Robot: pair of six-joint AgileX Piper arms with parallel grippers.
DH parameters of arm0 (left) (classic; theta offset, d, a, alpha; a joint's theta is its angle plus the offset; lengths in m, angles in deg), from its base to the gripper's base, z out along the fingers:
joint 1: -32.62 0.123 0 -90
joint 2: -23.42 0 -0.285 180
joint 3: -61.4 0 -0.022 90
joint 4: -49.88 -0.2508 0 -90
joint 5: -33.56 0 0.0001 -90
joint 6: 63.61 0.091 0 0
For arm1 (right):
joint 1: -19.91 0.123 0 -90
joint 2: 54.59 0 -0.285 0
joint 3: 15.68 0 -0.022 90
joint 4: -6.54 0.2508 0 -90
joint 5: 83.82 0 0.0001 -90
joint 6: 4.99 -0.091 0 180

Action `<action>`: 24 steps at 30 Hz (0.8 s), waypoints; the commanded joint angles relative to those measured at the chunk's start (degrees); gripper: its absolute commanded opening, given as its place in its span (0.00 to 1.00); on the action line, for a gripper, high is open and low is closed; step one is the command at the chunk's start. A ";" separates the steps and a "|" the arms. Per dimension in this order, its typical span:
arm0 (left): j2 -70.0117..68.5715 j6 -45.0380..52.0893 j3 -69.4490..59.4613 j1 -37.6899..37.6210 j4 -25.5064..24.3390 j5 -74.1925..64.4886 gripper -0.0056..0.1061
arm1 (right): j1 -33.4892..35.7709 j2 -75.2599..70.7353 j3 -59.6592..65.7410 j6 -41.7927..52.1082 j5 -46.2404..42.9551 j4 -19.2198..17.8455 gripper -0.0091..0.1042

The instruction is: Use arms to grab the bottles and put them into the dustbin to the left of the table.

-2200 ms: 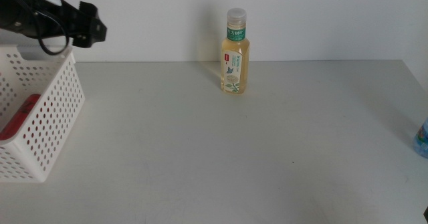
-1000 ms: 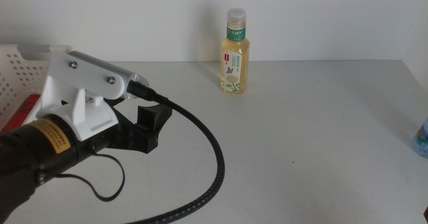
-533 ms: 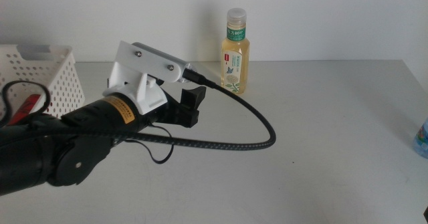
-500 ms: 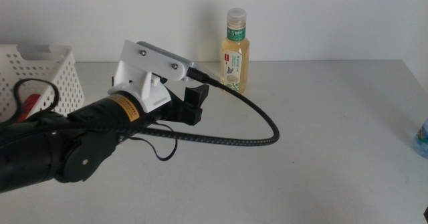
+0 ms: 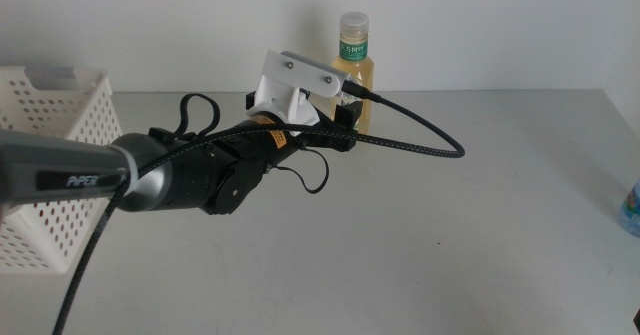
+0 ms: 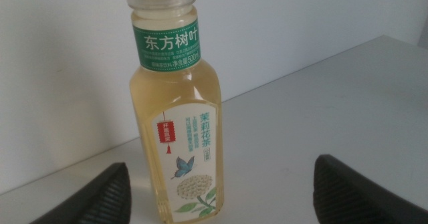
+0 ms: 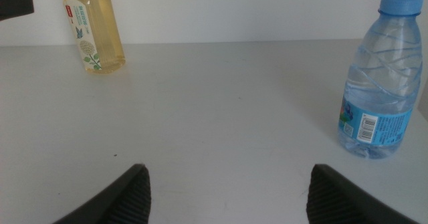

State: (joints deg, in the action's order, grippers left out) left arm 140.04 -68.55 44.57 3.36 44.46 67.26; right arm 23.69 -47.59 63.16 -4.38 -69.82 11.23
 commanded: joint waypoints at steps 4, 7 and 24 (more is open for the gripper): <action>3.12 -2.84 8.30 0.45 -0.40 3.95 0.89 | -0.36 -1.18 -0.54 0.66 -4.51 -0.28 0.60; 5.55 -4.67 11.81 1.42 -2.69 3.75 0.89 | -0.36 -1.18 -0.54 0.66 -4.51 -0.28 0.60; 15.39 -10.59 24.57 2.68 -6.42 1.17 0.89 | -0.36 -1.18 -0.54 0.66 -4.51 -0.28 0.60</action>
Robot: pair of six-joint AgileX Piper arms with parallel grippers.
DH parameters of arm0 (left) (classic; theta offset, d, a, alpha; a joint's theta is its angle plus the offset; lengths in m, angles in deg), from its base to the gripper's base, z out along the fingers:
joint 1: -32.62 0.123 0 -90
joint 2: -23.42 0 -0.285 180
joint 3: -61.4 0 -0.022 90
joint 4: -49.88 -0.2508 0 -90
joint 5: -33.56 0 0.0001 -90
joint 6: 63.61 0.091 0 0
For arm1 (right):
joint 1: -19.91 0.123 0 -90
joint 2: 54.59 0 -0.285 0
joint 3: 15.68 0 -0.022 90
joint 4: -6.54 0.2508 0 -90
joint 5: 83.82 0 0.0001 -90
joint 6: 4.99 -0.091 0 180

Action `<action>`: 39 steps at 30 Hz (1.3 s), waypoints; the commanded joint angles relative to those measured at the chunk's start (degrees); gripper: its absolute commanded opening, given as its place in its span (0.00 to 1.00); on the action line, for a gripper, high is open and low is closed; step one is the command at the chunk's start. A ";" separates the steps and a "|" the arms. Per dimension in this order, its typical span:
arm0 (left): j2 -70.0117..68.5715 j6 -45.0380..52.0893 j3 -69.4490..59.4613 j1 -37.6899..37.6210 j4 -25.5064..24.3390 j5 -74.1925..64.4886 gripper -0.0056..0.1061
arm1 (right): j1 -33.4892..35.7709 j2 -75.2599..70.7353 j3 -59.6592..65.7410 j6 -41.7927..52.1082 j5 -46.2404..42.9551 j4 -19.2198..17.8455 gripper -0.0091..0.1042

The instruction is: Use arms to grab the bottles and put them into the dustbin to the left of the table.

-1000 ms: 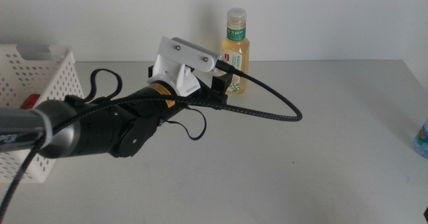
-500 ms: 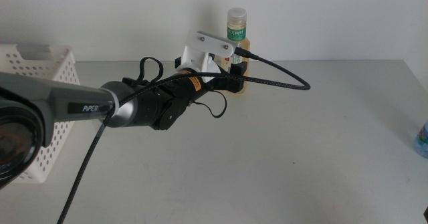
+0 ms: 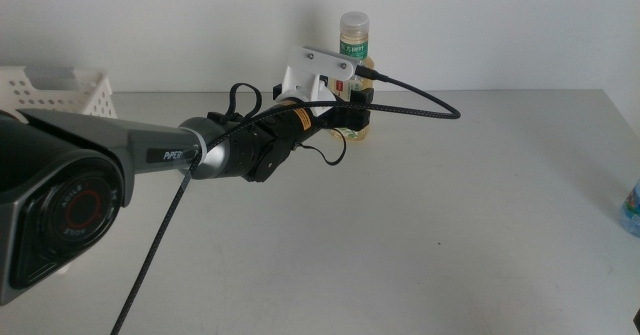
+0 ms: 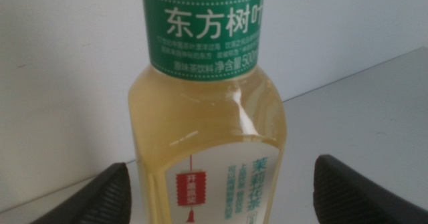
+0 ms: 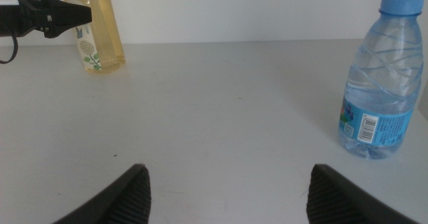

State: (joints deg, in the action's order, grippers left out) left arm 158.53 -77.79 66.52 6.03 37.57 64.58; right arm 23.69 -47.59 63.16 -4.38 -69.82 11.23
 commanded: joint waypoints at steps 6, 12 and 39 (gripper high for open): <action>0.37 -2.60 7.07 0.01 0.35 3.41 0.89 | -0.36 -1.18 -0.54 0.66 -4.51 -0.28 0.60; 4.02 -2.60 10.20 0.01 -0.06 2.48 0.89 | -0.36 -1.18 -0.54 0.66 -4.51 -0.28 0.60; 9.20 -6.79 17.05 -0.12 -5.60 4.28 0.25 | -0.36 -1.18 -0.54 0.66 -4.51 -0.28 0.60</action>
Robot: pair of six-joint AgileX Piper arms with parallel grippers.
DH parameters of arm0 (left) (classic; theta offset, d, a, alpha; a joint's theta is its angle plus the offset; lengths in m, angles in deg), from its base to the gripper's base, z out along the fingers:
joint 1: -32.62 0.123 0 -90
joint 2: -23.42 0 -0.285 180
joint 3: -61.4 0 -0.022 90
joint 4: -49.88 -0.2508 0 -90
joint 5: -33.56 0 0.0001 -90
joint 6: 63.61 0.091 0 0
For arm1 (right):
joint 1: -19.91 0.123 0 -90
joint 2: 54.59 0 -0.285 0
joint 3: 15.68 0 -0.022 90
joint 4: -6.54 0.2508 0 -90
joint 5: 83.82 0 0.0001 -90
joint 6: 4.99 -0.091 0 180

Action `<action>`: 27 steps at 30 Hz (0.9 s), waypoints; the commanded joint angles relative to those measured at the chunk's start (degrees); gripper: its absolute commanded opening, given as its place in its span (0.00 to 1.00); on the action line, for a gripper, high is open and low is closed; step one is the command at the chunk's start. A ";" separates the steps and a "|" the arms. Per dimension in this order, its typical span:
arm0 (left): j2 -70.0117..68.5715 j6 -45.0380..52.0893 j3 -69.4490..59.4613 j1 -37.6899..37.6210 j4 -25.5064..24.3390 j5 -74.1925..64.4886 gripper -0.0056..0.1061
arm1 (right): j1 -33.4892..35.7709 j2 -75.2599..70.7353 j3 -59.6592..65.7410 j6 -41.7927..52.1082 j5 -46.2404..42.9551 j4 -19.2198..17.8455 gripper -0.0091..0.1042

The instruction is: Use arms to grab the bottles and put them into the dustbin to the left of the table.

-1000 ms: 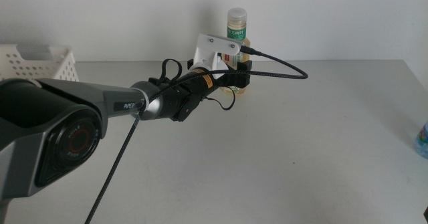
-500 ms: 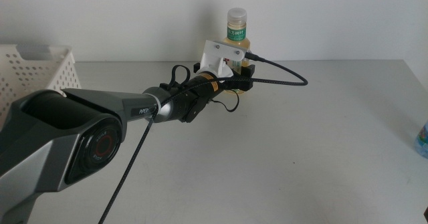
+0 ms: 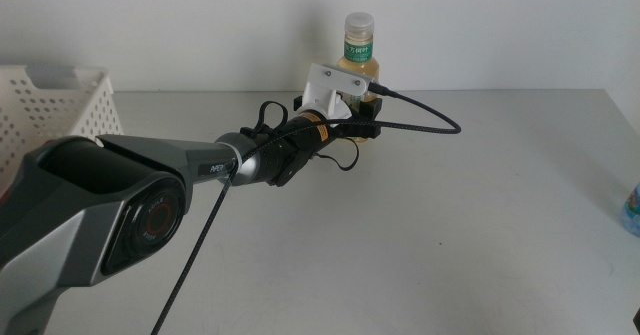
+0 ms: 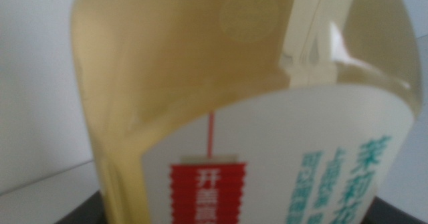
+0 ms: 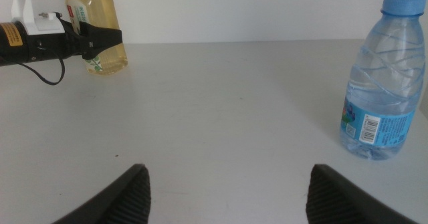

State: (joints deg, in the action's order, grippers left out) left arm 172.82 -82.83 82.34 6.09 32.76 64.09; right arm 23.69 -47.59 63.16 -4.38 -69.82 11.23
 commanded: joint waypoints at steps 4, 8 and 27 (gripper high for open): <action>-7.58 -1.90 -0.88 -0.01 -1.25 4.02 0.11 | -0.36 -1.18 -0.54 0.66 -4.51 -0.28 0.60; -10.66 -0.33 -2.66 -0.01 -1.24 1.48 0.04 | -0.36 -1.18 -0.54 0.66 -4.51 -0.28 0.60; -36.56 3.35 -26.24 3.27 -1.33 -0.66 0.04 | -0.36 -1.18 -0.54 0.66 -4.51 -0.28 0.60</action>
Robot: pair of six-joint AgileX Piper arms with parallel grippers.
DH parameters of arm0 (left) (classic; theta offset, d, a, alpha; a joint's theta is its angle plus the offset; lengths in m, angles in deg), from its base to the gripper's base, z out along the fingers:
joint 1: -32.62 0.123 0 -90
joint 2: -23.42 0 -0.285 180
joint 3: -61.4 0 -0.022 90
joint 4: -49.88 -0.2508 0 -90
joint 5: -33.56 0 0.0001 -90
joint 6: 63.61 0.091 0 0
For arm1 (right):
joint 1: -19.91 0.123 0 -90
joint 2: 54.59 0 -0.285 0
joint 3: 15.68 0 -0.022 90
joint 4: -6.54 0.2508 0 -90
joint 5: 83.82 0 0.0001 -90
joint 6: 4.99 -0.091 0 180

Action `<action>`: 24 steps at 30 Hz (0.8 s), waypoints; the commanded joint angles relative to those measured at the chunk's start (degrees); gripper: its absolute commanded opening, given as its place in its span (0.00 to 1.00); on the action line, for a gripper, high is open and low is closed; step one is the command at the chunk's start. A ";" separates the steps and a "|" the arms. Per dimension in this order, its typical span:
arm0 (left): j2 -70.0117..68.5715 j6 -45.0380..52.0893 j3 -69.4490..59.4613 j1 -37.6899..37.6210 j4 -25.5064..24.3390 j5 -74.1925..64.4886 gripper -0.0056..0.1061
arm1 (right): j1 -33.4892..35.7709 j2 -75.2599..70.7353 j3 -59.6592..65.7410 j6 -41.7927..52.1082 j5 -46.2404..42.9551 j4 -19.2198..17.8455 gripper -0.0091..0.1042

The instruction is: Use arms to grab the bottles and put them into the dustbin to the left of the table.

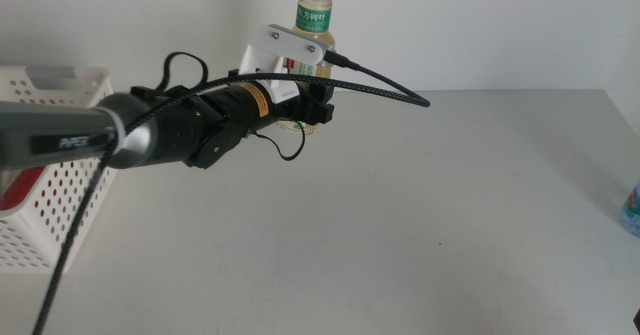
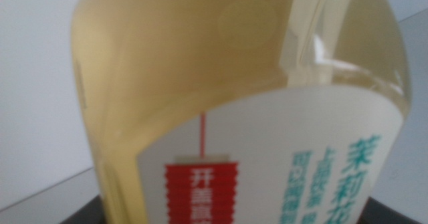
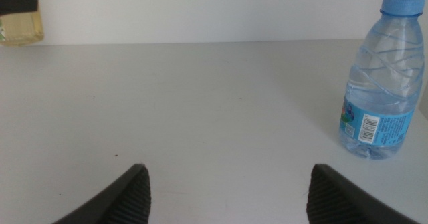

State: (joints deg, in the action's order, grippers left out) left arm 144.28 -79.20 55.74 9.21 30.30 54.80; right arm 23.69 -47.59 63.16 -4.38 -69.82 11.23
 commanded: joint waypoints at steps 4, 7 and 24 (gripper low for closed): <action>-16.00 -0.03 -1.76 0.69 0.65 0.43 0.04 | -0.36 -1.18 -0.54 0.66 -4.51 -0.28 0.60; -21.76 -0.03 -1.23 0.69 0.33 -10.94 0.04 | -0.36 -1.18 -0.54 0.66 -4.51 -0.28 0.60; -36.59 17.27 8.35 6.80 11.05 -55.08 0.04 | -0.36 -1.18 -0.54 0.66 -4.51 -0.28 0.60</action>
State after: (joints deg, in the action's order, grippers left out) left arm 110.56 -64.11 60.54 15.46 39.92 -4.22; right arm 23.69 -47.59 63.16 -4.38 -69.82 11.23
